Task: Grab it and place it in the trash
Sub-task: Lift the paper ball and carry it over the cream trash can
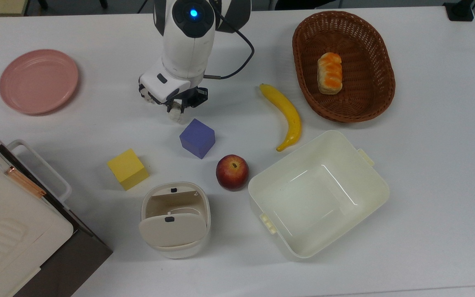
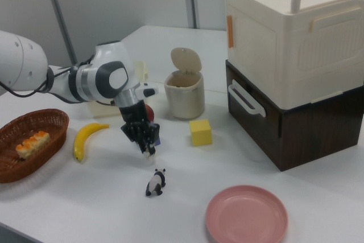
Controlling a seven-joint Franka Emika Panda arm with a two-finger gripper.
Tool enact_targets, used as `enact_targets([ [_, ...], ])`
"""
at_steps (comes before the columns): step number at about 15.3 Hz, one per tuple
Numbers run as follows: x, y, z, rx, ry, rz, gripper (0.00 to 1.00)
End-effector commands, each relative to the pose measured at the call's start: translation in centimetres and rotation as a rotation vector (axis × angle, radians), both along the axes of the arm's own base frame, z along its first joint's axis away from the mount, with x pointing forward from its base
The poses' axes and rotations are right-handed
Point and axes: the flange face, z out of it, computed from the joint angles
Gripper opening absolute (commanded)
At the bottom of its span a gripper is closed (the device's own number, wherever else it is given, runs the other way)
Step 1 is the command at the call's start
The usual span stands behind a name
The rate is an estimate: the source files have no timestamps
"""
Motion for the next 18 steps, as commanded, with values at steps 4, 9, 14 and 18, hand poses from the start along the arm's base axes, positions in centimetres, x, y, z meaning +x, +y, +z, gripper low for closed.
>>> enact_targets([
  [4,1.6,-1.0,5.9,0.001,-0.117,-0.017,0.22],
  [9,2.9,-1.5,8.7,0.0,-0.181,-0.048,0.22],
  [14,5.2,-1.0,13.3,0.005,-0.297,-0.068,0.22],
  [18,7.6,-0.6,14.5,0.004,-0.345,-0.067,0.22],
])
